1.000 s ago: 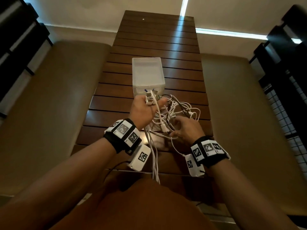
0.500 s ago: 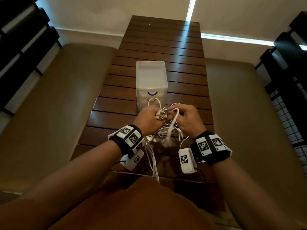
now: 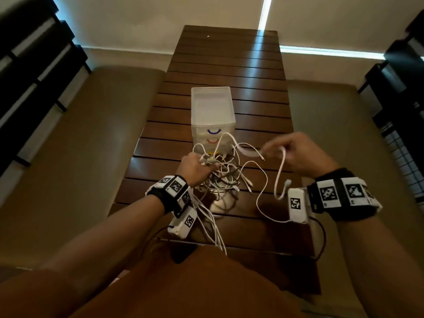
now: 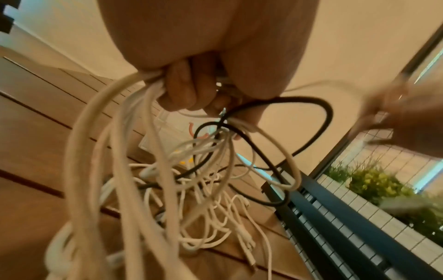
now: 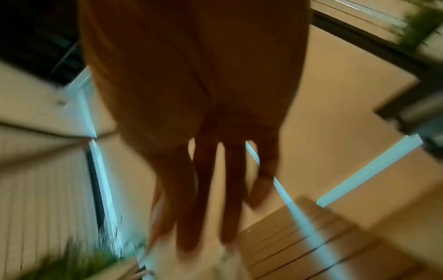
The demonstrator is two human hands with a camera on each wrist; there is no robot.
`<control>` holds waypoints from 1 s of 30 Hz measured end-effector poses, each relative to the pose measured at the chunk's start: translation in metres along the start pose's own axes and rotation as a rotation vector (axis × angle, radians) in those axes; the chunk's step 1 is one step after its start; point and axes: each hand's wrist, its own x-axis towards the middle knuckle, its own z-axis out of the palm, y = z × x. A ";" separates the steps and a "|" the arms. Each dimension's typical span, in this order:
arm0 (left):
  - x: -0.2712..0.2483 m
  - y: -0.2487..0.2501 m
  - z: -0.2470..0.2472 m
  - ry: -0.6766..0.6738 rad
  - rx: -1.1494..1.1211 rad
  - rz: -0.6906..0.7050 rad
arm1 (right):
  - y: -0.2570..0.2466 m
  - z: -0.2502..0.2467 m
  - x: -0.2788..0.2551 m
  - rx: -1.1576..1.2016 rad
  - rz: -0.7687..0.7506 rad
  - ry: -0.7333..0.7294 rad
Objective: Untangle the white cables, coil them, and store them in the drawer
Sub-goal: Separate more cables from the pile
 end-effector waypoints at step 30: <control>-0.004 0.031 0.007 -0.063 0.014 0.137 | -0.022 0.046 -0.002 -0.531 0.190 0.334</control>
